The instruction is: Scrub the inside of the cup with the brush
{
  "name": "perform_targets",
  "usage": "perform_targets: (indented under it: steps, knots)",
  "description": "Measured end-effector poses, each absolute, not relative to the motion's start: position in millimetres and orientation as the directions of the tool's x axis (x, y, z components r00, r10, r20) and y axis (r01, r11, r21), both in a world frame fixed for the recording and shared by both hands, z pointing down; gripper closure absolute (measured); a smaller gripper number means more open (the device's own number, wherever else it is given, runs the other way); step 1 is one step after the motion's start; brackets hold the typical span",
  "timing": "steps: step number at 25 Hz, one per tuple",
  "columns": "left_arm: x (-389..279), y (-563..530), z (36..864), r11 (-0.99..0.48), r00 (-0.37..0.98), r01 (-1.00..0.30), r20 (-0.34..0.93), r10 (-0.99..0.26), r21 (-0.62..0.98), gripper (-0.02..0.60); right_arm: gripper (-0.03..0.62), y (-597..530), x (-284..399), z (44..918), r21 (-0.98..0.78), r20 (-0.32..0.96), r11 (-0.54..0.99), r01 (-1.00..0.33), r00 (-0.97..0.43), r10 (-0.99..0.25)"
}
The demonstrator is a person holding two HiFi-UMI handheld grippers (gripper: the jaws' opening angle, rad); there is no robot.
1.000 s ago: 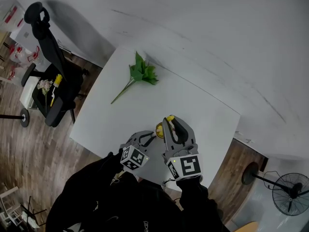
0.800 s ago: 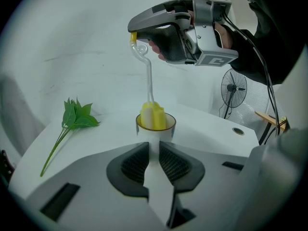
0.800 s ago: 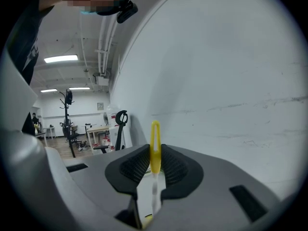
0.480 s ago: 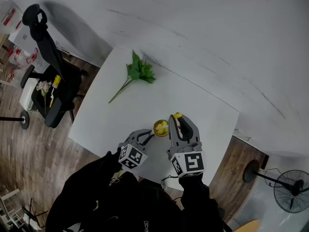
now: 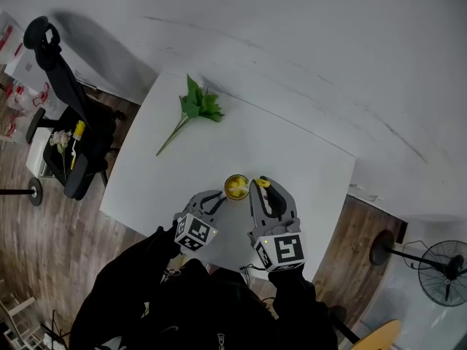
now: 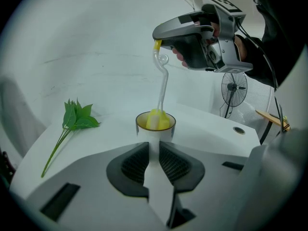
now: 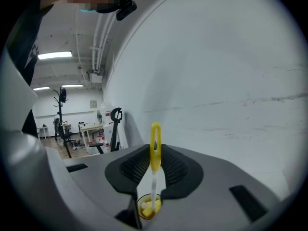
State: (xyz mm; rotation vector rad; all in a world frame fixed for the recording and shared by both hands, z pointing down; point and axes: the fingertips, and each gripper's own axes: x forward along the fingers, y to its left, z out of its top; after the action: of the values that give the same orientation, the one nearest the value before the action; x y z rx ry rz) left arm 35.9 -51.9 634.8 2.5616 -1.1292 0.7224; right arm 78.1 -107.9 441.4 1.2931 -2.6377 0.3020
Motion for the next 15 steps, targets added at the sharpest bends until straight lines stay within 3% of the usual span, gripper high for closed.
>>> perform_targets:
  steps: [15]
  knots:
    - [35.6, -50.5, 634.8, -0.655, 0.570, -0.755, 0.527, -0.630, 0.033, 0.500, 0.508, -77.7, 33.2, 430.2, -0.088, 0.245, 0.679, -0.729, -0.676, -0.695]
